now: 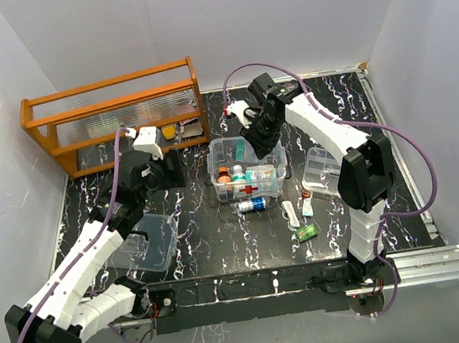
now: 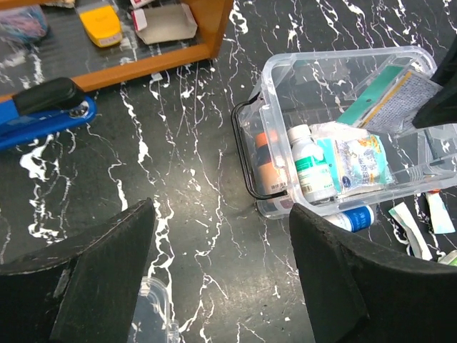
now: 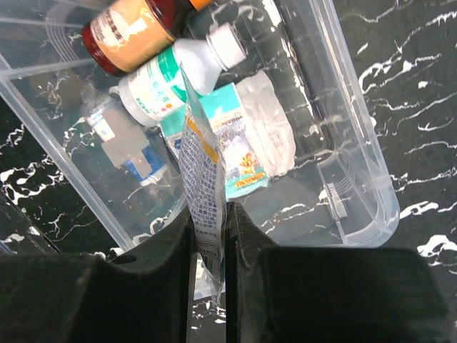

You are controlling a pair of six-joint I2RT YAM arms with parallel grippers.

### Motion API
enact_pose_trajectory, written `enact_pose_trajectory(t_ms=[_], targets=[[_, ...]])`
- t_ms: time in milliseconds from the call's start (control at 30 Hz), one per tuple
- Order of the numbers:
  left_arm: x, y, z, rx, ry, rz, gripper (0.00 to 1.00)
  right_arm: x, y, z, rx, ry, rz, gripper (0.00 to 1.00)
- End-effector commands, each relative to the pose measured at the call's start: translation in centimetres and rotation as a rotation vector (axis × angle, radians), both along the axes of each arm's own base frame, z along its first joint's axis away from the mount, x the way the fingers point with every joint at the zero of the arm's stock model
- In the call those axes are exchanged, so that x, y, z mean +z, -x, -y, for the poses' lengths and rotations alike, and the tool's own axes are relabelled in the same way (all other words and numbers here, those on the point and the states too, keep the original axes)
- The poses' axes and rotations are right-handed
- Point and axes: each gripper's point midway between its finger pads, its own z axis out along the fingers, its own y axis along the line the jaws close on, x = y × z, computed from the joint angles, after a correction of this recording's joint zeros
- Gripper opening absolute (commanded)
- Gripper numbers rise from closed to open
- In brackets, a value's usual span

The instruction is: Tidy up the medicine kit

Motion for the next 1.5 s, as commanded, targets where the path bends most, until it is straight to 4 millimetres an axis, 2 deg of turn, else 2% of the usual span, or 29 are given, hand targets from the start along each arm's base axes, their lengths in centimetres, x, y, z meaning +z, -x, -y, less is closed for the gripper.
enact_pose_trajectory(t_ms=[0, 200, 333, 600, 767, 1033, 1167, 1300, 1467], targets=[[-0.3, -0.8, 1.1, -0.044, 0.092, -0.04, 0.75, 1.1, 0.5, 1.6, -0.016, 0.057, 0.032, 0.0], [-1.4, -1.2, 1.0, -0.056, 0.112, -0.068, 0.74, -1.6, 2.0, 2.7, -0.012, 0.117, -0.037, 0.0], [-1.9, -1.2, 1.0, -0.056, 0.107, -0.076, 0.74, -2.4, 2.1, 2.9, -0.006, 0.132, -0.05, 0.0], [-2.4, -1.3, 0.8, -0.051, 0.102, -0.084, 0.74, -3.1, 2.7, 1.8, 0.027, 0.093, -0.09, 0.03], [-2.4, -1.3, 0.8, -0.052, 0.104, -0.085, 0.74, -4.6, 3.4, 1.3, 0.052, 0.099, -0.124, 0.04], [-2.4, -1.2, 0.6, -0.049, 0.098, -0.083, 0.74, -5.7, 3.7, 1.0, 0.076, 0.109, -0.15, 0.03], [-2.3, -1.1, 0.4, -0.044, 0.094, -0.079, 0.74, -6.8, 3.9, 1.2, 0.079, 0.122, -0.178, 0.04], [-2.3, -1.0, 0.3, -0.043, 0.093, -0.077, 0.75, -7.2, 3.7, 1.2, 0.076, 0.13, -0.181, 0.13], [-2.3, -1.0, 0.3, -0.044, 0.093, -0.077, 0.75, -5.8, 2.1, 0.3, 0.031, 0.093, -0.118, 0.42]])
